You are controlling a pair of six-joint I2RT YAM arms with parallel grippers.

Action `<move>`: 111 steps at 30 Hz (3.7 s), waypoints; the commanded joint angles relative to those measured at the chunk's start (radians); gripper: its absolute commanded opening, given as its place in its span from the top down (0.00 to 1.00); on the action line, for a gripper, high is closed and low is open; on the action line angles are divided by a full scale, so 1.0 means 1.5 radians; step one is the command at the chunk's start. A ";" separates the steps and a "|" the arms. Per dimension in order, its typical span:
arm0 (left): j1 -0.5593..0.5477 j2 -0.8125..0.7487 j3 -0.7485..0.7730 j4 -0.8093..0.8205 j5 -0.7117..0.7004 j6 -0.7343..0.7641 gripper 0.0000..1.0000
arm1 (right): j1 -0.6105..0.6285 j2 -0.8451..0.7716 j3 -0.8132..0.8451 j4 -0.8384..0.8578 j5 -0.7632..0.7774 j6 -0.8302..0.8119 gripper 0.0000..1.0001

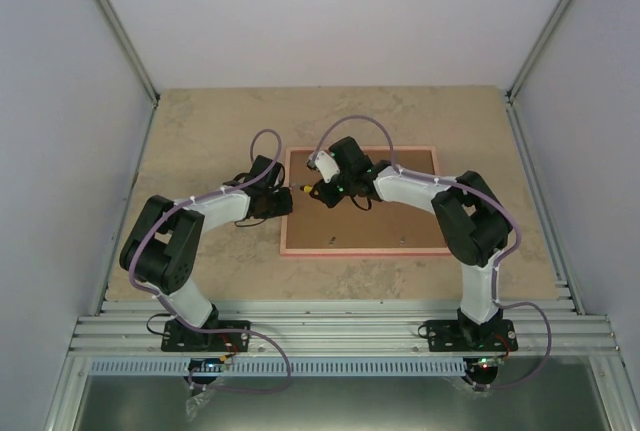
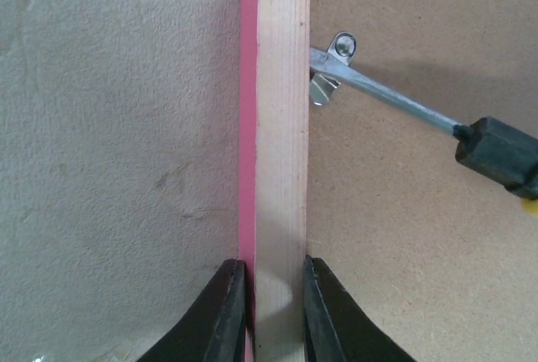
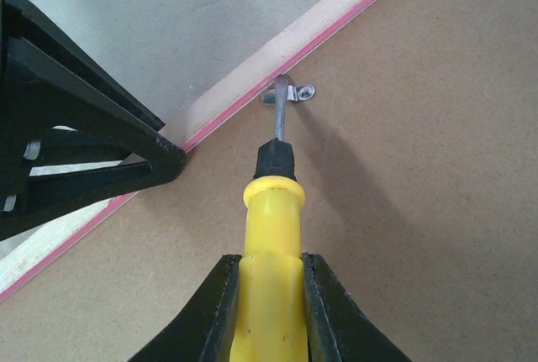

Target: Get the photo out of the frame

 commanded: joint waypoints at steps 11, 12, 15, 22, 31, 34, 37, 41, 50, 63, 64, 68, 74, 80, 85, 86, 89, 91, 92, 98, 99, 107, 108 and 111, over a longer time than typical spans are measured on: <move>-0.011 0.004 0.001 -0.017 0.006 -0.006 0.84 | 0.013 -0.030 -0.014 -0.130 0.042 -0.011 1.00; -0.011 0.005 0.001 -0.016 0.005 -0.006 0.84 | 0.013 -0.034 -0.017 -0.126 0.053 -0.007 1.00; -0.010 0.003 -0.001 -0.017 0.006 -0.006 0.84 | 0.011 -0.047 -0.031 -0.105 0.077 0.015 1.00; -0.011 -0.002 -0.002 -0.018 0.006 -0.006 0.83 | 0.008 -0.057 -0.049 -0.062 0.082 0.055 1.00; -0.011 -0.002 -0.003 -0.015 0.009 -0.007 0.83 | 0.018 -0.101 -0.074 -0.014 0.022 0.058 1.00; -0.011 -0.003 -0.003 -0.015 0.009 -0.007 0.83 | 0.024 -0.100 -0.070 -0.003 0.027 0.071 0.99; -0.011 -0.004 -0.002 -0.015 0.009 -0.007 0.83 | 0.030 -0.093 -0.068 0.011 0.029 0.090 1.00; -0.010 -0.003 -0.002 -0.014 0.010 -0.007 0.83 | 0.033 -0.082 -0.060 0.031 0.041 0.116 0.99; -0.011 -0.005 -0.003 -0.014 0.012 -0.008 0.83 | 0.034 -0.046 -0.036 0.041 0.059 0.145 0.99; -0.011 -0.004 -0.003 -0.014 0.013 -0.008 0.83 | 0.034 -0.034 -0.039 0.025 0.096 0.159 1.00; -0.011 -0.005 -0.003 -0.014 0.012 -0.008 0.83 | 0.034 -0.037 -0.040 0.023 0.105 0.159 1.00; -0.011 -0.005 -0.002 -0.014 0.013 -0.008 0.83 | 0.034 -0.053 -0.050 0.021 0.127 0.159 0.99; -0.011 -0.007 -0.002 -0.016 0.012 -0.008 0.83 | 0.034 -0.065 -0.056 0.017 0.131 0.157 1.00; -0.011 -0.007 -0.003 -0.015 0.012 -0.009 0.83 | 0.034 -0.076 -0.061 0.015 0.131 0.153 1.00; -0.011 -0.006 -0.004 -0.015 0.011 -0.010 0.83 | 0.034 -0.094 -0.074 0.027 0.122 0.147 1.00; -0.011 -0.006 -0.004 -0.015 0.011 -0.011 0.83 | 0.034 -0.100 -0.079 0.033 0.116 0.145 1.00; -0.011 -0.007 -0.004 -0.016 0.009 -0.017 0.83 | 0.034 -0.120 -0.090 0.043 0.101 0.134 0.99; -0.011 -0.010 -0.005 -0.019 0.003 -0.023 0.82 | 0.034 -0.137 -0.102 0.049 0.103 0.127 1.00; -0.011 -0.013 -0.005 -0.021 -0.002 -0.027 0.82 | 0.032 -0.147 -0.110 0.053 0.106 0.124 1.00; -0.011 -0.046 -0.023 -0.018 -0.019 -0.062 0.83 | 0.014 -0.216 -0.177 0.093 0.134 0.117 0.99; -0.011 -0.054 -0.029 -0.016 -0.023 -0.072 0.84 | 0.010 -0.232 -0.190 0.101 0.140 0.117 1.00; -0.011 -0.149 -0.128 0.056 -0.031 -0.224 0.89 | -0.029 -0.343 -0.326 0.183 0.177 0.134 1.00; -0.011 -0.161 -0.148 0.072 -0.027 -0.250 0.89 | -0.034 -0.355 -0.341 0.196 0.178 0.136 1.00; -0.011 -0.200 -0.205 0.109 -0.020 -0.324 0.91 | -0.041 -0.378 -0.380 0.224 0.182 0.142 0.99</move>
